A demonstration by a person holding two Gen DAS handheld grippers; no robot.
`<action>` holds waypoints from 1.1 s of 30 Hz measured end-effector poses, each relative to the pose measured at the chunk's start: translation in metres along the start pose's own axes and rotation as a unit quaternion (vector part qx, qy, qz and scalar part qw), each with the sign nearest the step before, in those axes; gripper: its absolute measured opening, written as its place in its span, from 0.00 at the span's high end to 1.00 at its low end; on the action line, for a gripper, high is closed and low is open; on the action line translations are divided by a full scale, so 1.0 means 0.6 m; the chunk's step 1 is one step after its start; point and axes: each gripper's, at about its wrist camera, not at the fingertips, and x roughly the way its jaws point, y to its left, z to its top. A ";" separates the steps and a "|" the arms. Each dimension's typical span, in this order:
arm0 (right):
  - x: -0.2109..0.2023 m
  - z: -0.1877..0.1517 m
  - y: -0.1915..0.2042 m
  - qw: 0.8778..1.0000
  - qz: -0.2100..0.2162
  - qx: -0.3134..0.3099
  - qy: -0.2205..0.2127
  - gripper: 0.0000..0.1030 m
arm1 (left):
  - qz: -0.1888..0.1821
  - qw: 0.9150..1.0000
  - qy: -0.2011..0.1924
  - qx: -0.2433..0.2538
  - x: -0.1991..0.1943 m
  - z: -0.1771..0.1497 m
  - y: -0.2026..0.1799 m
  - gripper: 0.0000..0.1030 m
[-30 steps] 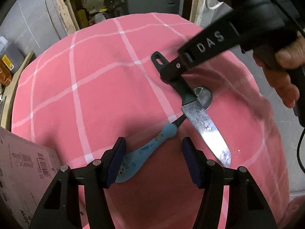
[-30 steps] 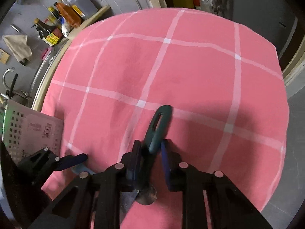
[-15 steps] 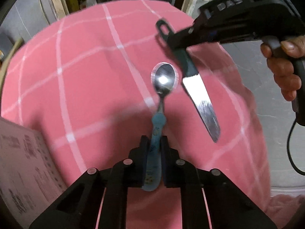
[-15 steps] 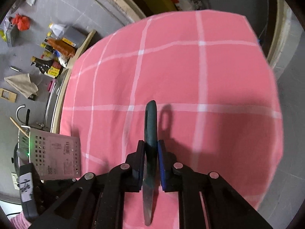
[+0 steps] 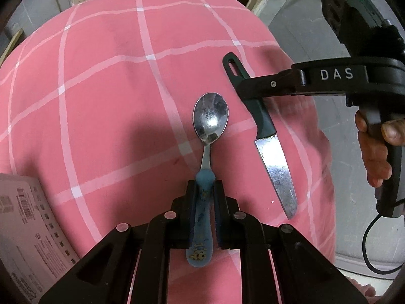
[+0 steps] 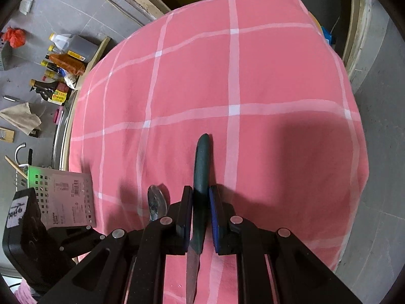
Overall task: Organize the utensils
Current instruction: 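Lift the blue spoon and black knife up toward the white holder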
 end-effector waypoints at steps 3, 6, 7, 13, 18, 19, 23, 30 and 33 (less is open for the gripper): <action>0.000 0.001 -0.003 1.000 0.001 0.000 0.001 0.88 | 0.012 1.000 0.013 0.013 0.005 0.021 -0.006 0.90; -0.001 -0.002 -0.003 1.000 0.001 0.005 -0.004 0.88 | 0.043 0.998 0.010 0.038 0.005 0.012 -0.044 0.92; -0.001 -0.004 -0.001 1.000 0.001 0.007 -0.007 0.88 | 0.049 0.998 0.003 0.043 0.003 0.009 -0.048 0.94; -0.007 -0.037 0.002 1.000 0.021 0.015 -0.012 0.88 | -0.021 0.997 -0.061 -0.031 -0.014 -0.037 -0.016 0.94; -0.008 -0.071 -0.003 0.999 0.041 0.026 -0.011 0.88 | -0.040 0.993 -0.100 -0.057 -0.032 -0.081 -0.005 0.94; -0.006 -0.079 -0.006 0.999 0.042 0.030 -0.011 0.88 | -0.044 0.992 -0.105 -0.062 -0.034 -0.087 -0.003 0.94; -0.010 -0.097 -0.009 0.998 0.046 0.044 -0.022 0.88 | -0.052 0.987 -0.130 -0.081 -0.049 -0.103 0.005 0.94; -0.030 -0.137 0.013 0.996 0.048 0.031 -0.065 0.88 | -0.050 0.977 -0.194 -0.077 -0.075 -0.133 -0.022 0.94; -0.049 -0.154 0.017 0.993 0.055 0.032 -0.102 0.88 | -0.057 0.969 -0.227 -0.080 -0.103 -0.147 -0.011 0.94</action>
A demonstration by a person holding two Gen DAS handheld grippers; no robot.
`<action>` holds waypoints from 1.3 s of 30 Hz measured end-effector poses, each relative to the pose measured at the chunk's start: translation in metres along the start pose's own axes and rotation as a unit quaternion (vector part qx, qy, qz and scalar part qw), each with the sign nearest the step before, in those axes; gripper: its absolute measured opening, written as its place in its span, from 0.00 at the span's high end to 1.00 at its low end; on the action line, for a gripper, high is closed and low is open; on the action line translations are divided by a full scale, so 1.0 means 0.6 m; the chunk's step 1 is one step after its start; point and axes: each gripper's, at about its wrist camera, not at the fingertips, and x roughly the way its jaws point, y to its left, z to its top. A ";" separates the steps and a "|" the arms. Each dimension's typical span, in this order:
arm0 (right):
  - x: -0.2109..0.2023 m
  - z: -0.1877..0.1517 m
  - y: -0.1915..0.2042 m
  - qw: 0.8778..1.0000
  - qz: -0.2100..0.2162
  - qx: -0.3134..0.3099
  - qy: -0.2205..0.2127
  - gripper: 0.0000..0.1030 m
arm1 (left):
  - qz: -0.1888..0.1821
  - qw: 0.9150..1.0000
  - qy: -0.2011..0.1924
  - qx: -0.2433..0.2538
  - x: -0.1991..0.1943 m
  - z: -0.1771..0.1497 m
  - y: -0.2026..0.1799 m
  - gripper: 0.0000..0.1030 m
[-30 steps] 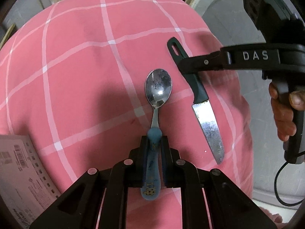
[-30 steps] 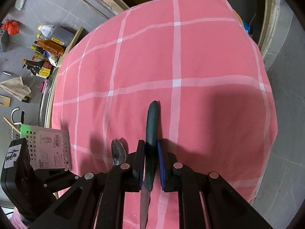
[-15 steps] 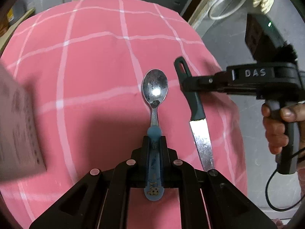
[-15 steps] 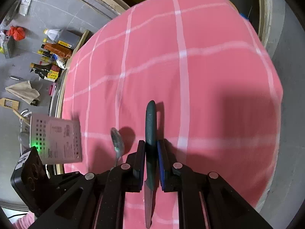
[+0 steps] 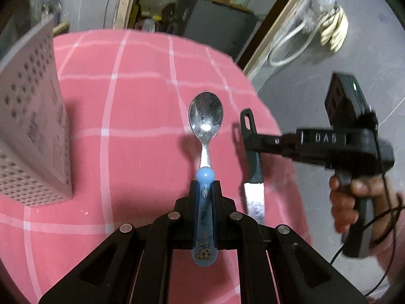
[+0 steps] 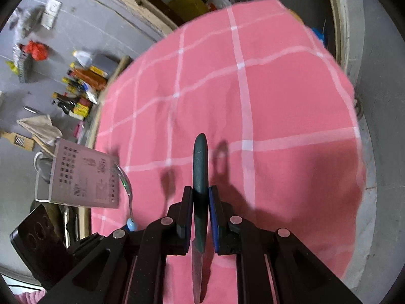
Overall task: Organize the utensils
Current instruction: 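Lift the blue spoon and black knife up toward the white holder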
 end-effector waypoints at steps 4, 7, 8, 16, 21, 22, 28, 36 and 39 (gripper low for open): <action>-0.033 -0.009 0.018 0.999 0.003 -0.009 -0.053 0.88 | -0.004 0.999 -0.050 0.010 -0.015 0.013 -0.017 0.94; -0.060 -0.016 0.036 0.995 0.003 -0.020 -0.095 0.88 | -0.004 0.996 -0.087 0.020 -0.040 0.020 -0.028 0.94; -0.070 -0.018 0.047 0.993 0.001 -0.030 -0.111 0.88 | -0.004 0.995 -0.099 0.023 -0.049 0.024 -0.032 0.94; -0.119 -0.026 0.146 0.974 -0.017 -0.112 -0.197 0.89 | -0.001 0.984 -0.180 0.019 -0.130 0.046 -0.029 0.94; -0.131 -0.019 0.204 0.961 -0.012 -0.147 -0.234 0.89 | 0.011 0.974 -0.224 0.011 -0.186 0.063 -0.012 0.94; -0.134 -0.016 0.218 0.958 -0.007 -0.153 -0.243 0.89 | 0.014 0.972 -0.233 0.010 -0.199 0.068 -0.008 0.94; -0.147 0.004 0.294 0.940 0.032 -0.184 -0.285 0.89 | 0.037 0.957 -0.289 0.002 -0.280 0.087 0.030 0.94; -0.143 0.007 0.388 0.919 0.073 -0.221 -0.319 0.89 | 0.065 0.937 -0.342 -0.018 -0.337 0.101 0.104 0.94; -0.132 0.003 0.415 0.913 0.077 -0.235 -0.325 0.89 | 0.068 0.935 -0.348 -0.024 -0.342 0.099 0.126 0.94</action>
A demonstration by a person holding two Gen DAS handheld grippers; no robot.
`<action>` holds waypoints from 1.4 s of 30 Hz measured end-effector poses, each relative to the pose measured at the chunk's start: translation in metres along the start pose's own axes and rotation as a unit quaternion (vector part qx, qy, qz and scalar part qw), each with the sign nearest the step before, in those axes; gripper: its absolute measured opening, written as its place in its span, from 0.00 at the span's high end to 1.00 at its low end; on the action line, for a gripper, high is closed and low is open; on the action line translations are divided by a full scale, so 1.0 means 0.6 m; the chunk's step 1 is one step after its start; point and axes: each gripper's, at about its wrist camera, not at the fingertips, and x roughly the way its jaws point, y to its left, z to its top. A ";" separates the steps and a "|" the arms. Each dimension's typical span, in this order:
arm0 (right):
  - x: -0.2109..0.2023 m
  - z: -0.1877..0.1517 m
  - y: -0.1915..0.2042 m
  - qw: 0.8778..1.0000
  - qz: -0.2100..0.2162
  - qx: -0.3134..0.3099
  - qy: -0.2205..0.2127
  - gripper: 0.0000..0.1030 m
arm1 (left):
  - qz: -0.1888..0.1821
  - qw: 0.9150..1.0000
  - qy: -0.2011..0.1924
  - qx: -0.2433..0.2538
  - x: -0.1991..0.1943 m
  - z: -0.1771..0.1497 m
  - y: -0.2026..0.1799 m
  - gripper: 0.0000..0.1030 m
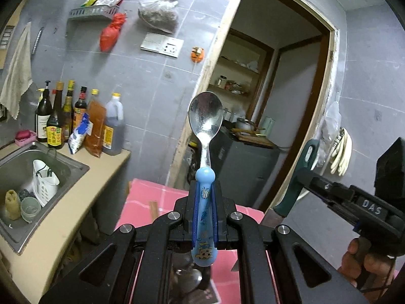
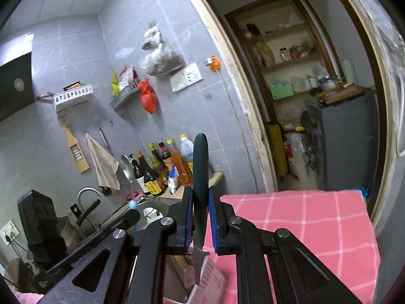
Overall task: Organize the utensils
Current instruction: 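Lift the blue spoon and black knife up toward the white holder, then lower the spoon and knife into the white holder and open both tools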
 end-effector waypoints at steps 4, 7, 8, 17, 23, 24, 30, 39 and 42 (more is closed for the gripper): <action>0.009 -0.010 0.026 1.000 0.002 -0.013 -0.001 0.89 | -0.006 1.000 -0.005 -0.005 -0.003 -0.006 0.017 0.94; 0.015 -0.020 0.040 1.000 0.001 -0.018 0.007 0.89 | -0.015 1.000 -0.010 -0.014 -0.004 -0.014 0.026 0.94; 0.018 -0.024 0.045 1.000 -0.001 -0.023 0.012 0.89 | -0.018 1.000 -0.012 -0.015 -0.004 -0.017 0.027 0.94; 0.024 -0.059 0.080 0.998 -0.023 -0.060 0.027 0.89 | -0.018 1.000 -0.004 -0.006 -0.002 -0.054 0.035 0.94; 0.040 -0.083 0.096 0.995 -0.029 -0.088 0.039 0.89 | -0.007 1.000 0.015 -0.005 0.006 -0.075 0.049 0.94; 0.042 -0.086 0.094 0.995 -0.030 -0.087 0.041 0.89 | -0.006 1.000 0.017 -0.005 0.007 -0.077 0.051 0.94; 0.052 -0.104 0.084 0.995 -0.034 -0.074 0.059 0.89 | -0.006 1.000 0.029 -0.005 0.007 -0.091 0.057 0.94; 0.060 -0.115 0.084 0.994 -0.036 -0.073 0.076 0.89 | -0.008 0.999 0.039 -0.005 0.007 -0.103 0.058 0.94; 0.061 -0.118 0.083 0.994 -0.037 -0.072 0.079 0.89 | -0.008 0.999 0.040 -0.005 0.007 -0.103 0.059 0.94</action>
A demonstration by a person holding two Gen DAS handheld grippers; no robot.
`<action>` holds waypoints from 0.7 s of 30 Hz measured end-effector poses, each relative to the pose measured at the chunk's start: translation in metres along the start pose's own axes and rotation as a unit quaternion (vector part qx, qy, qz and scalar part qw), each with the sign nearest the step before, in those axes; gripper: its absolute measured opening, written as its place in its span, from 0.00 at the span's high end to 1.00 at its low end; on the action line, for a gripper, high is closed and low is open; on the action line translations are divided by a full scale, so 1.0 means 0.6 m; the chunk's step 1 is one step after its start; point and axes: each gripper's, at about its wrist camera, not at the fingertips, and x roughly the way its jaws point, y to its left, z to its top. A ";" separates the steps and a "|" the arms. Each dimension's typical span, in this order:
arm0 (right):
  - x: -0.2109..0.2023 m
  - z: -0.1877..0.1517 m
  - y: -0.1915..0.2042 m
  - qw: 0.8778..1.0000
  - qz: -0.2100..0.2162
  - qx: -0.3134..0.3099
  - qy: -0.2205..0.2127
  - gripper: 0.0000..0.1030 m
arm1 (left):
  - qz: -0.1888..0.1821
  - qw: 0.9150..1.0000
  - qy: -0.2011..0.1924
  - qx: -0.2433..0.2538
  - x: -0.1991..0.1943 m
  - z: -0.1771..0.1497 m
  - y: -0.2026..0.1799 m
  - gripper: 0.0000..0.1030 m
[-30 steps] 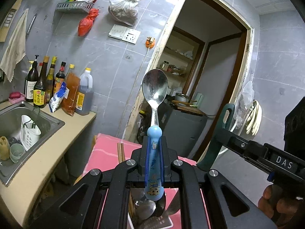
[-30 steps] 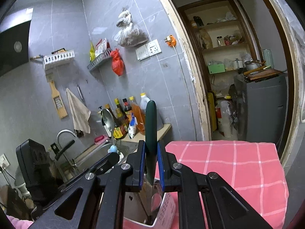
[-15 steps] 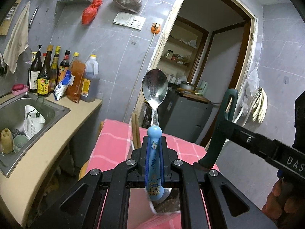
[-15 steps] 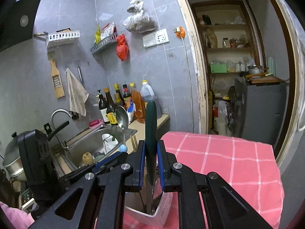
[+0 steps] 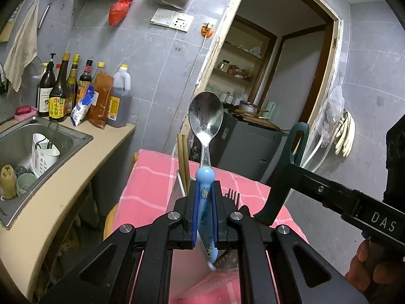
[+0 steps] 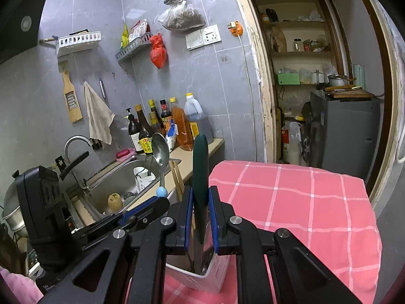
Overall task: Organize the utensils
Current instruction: 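Lower the spoon and knife into the white holder and open both tools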
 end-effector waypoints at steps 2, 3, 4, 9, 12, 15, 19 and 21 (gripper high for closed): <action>0.001 0.000 0.000 1.000 -0.001 0.000 0.000 0.89 | 0.000 1.000 0.000 -0.001 0.000 -0.001 0.000 0.94; 0.001 -0.001 -0.001 1.000 0.000 0.000 0.001 0.89 | -0.001 1.000 0.002 -0.001 -0.001 -0.003 0.000 0.94; 0.002 -0.002 -0.001 1.000 0.000 0.001 0.002 0.89 | -0.002 1.000 0.004 -0.002 0.000 -0.004 0.001 0.94; 0.010 -0.010 -0.002 1.000 -0.002 0.002 0.014 0.88 | -0.011 1.000 0.004 -0.006 -0.003 -0.007 0.006 0.94; 0.013 -0.014 -0.001 1.000 -0.003 0.004 0.019 0.88 | -0.018 1.000 0.009 -0.004 -0.004 -0.005 0.008 0.94; 0.015 -0.019 0.000 1.000 -0.001 0.005 0.023 0.88 | -0.025 1.000 0.015 0.000 -0.005 -0.004 0.007 0.94; 0.018 -0.026 -0.001 0.999 -0.001 0.011 0.032 0.88 | -0.032 0.999 0.022 0.009 -0.006 -0.005 0.005 0.94; 0.019 -0.029 -0.002 0.999 0.000 0.014 0.037 0.88 | -0.034 0.999 0.025 0.011 -0.006 -0.005 0.006 0.94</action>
